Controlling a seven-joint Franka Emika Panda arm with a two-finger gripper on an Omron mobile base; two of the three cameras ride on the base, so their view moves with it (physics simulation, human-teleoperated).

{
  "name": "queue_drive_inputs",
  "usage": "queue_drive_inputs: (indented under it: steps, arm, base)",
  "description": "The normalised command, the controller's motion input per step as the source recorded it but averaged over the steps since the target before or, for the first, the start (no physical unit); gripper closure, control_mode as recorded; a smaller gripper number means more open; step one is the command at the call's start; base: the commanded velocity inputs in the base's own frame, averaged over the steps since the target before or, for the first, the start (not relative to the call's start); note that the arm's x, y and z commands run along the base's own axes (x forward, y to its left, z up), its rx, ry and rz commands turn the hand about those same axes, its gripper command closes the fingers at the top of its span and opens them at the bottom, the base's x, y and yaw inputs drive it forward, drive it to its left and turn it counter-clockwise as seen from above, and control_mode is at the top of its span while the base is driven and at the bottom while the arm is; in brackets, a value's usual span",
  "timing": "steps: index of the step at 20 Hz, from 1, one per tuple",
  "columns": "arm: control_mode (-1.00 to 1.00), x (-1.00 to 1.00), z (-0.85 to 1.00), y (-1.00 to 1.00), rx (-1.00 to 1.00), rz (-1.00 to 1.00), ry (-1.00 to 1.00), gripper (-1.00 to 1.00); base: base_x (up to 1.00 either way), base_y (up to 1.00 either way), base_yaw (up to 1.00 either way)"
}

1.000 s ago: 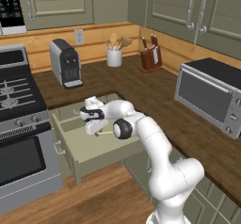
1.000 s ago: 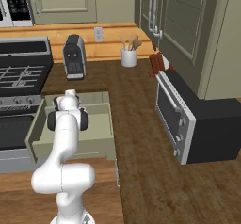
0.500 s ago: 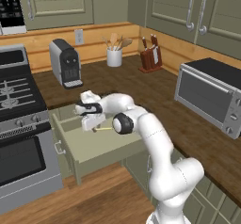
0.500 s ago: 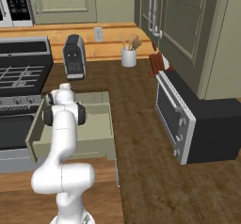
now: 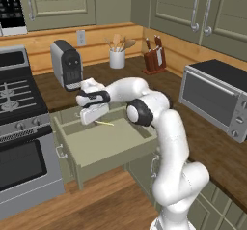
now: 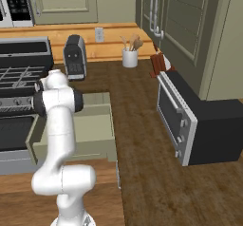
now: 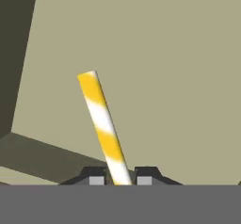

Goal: Take a straw from the drawer in front and place it inside the glass cup on the dining counter.

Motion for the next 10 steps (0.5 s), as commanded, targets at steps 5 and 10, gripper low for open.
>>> queue_drive_inputs:
  steps: [5,10]
  arm:
    - [-1.00,-0.87,1.00,-0.42,0.03,-0.11,-0.43,1.00]
    - [-1.00,-1.00,1.00,-0.66,0.12,-0.12,-0.43,1.00]
  base:
    - [0.00,0.00,0.00]
    - [0.00,0.00,0.00]
